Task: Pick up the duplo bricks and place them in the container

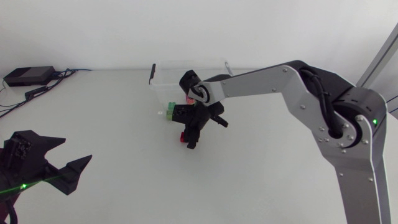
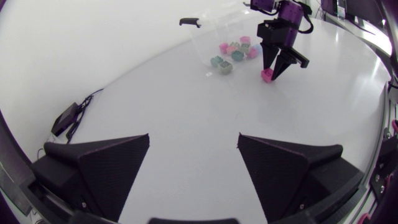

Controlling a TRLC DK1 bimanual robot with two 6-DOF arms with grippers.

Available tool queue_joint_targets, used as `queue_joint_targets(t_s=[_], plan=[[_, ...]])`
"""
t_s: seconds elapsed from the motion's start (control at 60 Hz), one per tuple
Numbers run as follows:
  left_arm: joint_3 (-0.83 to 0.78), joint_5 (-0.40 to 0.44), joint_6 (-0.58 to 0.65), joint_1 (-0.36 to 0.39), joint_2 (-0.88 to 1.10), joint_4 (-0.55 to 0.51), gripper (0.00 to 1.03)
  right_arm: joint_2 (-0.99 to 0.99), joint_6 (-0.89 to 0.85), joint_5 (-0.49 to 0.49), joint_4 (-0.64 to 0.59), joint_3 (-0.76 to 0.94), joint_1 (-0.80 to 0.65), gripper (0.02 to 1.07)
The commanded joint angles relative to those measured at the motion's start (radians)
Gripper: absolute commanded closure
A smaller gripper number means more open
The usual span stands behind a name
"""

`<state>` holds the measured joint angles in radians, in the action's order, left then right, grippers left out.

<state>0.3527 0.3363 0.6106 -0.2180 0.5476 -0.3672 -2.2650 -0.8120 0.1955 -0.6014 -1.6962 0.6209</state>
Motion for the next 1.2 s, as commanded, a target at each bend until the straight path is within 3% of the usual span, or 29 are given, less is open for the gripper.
queue_joint_targets(t_s=[0.0, 0.3, 0.633, 0.767, 0.867, 1.183], plan=[[-0.034, 0.009, -0.034, -0.012, -0.031, 0.011, 0.04, 0.041, 0.01, -0.01, 0.0, 0.075, 0.01, 0.85], [-0.083, 0.004, -0.143, -0.044, -0.163, 0.082, 0.04, 0.34, 0.04, -0.016, 0.017, 0.276, -0.001, 0.85], [-0.147, -0.006, -0.229, -0.064, -0.275, 0.174, 0.04, 0.579, 0.131, -0.045, 0.077, 0.354, -0.021, 0.85], [-0.181, -0.006, -0.23, -0.06, -0.287, 0.228, 0.04, 0.621, 0.182, -0.065, 0.14, 0.354, -0.035, 0.85], [-0.201, -0.008, -0.325, -0.084, -0.316, 0.271, 0.04, 0.63, 0.22, -0.077, 0.193, 0.334, -0.055, 0.85], [-0.228, -0.034, -0.411, -0.103, -0.446, 0.269, 0.05, 0.53, 0.309, -0.117, 0.353, 0.224, -0.156, 0.85]])
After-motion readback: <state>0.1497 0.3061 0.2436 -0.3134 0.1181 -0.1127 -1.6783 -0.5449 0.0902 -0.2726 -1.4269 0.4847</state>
